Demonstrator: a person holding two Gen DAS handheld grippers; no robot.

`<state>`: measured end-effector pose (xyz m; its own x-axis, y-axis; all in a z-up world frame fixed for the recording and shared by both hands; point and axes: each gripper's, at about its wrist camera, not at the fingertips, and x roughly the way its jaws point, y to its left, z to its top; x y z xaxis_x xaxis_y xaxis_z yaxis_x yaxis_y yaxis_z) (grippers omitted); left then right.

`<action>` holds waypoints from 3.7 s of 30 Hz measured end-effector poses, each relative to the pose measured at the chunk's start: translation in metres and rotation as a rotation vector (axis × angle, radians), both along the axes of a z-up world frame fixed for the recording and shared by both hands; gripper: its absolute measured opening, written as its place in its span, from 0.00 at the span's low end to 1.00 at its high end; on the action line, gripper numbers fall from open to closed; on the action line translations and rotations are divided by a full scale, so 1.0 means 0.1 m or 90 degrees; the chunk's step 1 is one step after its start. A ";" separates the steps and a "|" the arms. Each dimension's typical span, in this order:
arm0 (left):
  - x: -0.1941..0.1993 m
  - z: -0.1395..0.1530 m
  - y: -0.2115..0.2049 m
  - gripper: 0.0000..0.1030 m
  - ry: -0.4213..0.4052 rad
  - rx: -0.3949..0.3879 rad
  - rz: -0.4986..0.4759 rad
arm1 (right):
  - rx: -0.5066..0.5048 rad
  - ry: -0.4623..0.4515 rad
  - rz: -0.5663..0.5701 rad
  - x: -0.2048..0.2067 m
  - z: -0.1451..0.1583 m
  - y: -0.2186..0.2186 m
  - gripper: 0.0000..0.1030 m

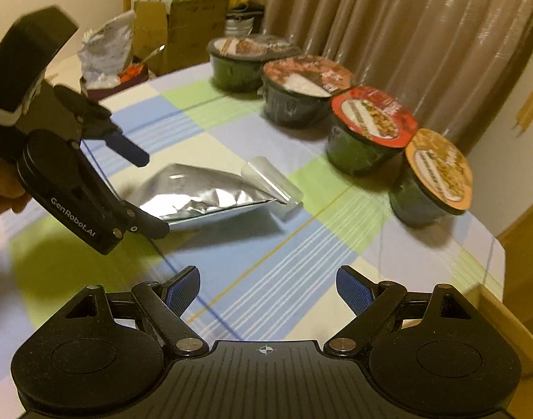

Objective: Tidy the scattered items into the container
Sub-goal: 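Grasp the silver foil pouch with the left gripper while the right gripper grasps the clear cup, then lift the foil pouch and clear cup and carry them toward the cardboard box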

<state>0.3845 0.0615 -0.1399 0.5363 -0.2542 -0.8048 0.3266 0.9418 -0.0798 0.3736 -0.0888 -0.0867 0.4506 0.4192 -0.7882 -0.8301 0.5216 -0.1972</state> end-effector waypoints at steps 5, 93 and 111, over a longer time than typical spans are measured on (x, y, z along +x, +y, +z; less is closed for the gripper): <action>0.20 -0.17 -0.08 0.84 0.024 0.027 -0.024 | -0.032 -0.004 0.033 0.22 -0.18 0.12 0.88; -2.38 -0.34 -0.56 0.74 0.080 0.317 -0.567 | -0.129 0.210 0.025 -2.17 -0.70 -0.63 0.51; -2.33 -0.25 -0.69 0.61 0.143 0.307 -0.536 | -0.112 0.210 0.003 -2.20 -0.61 -0.67 0.50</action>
